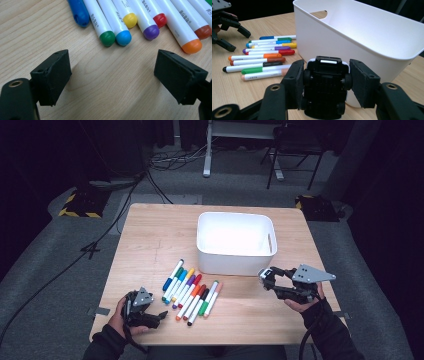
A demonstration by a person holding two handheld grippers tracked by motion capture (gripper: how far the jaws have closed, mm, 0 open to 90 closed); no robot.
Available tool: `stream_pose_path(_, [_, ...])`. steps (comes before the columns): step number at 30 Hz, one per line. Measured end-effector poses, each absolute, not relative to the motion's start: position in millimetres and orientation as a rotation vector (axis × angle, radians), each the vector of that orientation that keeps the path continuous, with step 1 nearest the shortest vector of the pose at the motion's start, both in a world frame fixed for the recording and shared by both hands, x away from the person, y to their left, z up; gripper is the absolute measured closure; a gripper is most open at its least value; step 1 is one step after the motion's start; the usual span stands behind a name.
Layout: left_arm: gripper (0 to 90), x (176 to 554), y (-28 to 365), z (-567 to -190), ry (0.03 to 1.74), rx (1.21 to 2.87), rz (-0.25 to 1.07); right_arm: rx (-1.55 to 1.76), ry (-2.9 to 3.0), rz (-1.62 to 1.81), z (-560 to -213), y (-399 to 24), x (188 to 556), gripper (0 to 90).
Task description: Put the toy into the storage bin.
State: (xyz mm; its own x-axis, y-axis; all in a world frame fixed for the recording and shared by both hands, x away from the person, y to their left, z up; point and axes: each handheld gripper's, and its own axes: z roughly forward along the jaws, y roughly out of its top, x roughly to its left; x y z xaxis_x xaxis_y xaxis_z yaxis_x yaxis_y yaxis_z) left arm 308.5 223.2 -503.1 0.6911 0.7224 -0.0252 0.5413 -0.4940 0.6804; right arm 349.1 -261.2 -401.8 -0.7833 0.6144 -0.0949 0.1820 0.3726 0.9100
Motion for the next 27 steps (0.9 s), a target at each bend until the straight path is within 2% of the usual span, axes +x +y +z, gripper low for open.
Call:
stream_pose_path(18, [14.3,308.5,223.2,-503.0,0.962,2.222,0.346,0.646,2.171,1.412,-342.7,-258.4,361.9,47.7])
stream_pose_path(27, [14.3,308.6,223.2,-503.0,0.962,2.222,0.345,0.651,2.157,1.417,-326.1,-253.6,379.2,47.7])
